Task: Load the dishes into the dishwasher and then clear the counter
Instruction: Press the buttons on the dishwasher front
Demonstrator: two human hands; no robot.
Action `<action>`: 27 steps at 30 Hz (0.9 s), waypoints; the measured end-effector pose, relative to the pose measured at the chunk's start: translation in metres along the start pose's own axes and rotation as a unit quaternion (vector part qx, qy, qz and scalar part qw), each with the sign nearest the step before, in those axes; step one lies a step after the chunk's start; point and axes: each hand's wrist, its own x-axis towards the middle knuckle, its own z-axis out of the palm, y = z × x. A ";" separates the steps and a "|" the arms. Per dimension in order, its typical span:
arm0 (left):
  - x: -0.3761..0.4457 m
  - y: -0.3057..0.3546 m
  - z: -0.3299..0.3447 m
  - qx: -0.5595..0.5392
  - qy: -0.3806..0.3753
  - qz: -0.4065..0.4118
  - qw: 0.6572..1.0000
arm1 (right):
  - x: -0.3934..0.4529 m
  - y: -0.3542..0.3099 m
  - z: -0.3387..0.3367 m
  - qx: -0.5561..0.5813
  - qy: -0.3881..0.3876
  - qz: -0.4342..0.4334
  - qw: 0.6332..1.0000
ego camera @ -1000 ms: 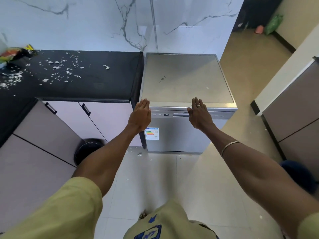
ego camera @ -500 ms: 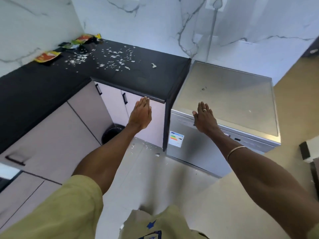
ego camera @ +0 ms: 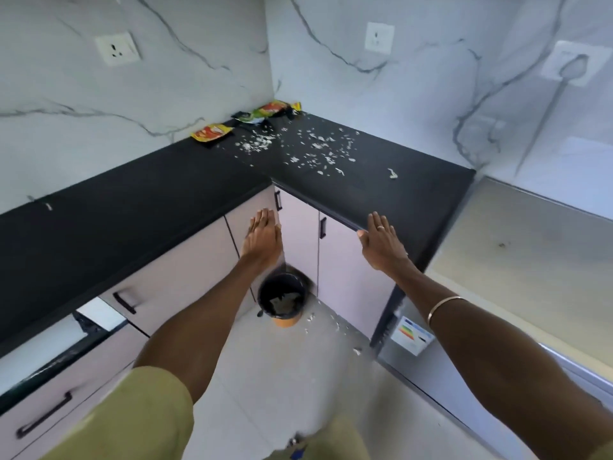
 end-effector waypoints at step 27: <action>0.273 -0.198 -0.008 0.008 0.053 -0.165 0.985 | 0.394 -0.192 0.081 0.031 -0.095 -0.188 0.977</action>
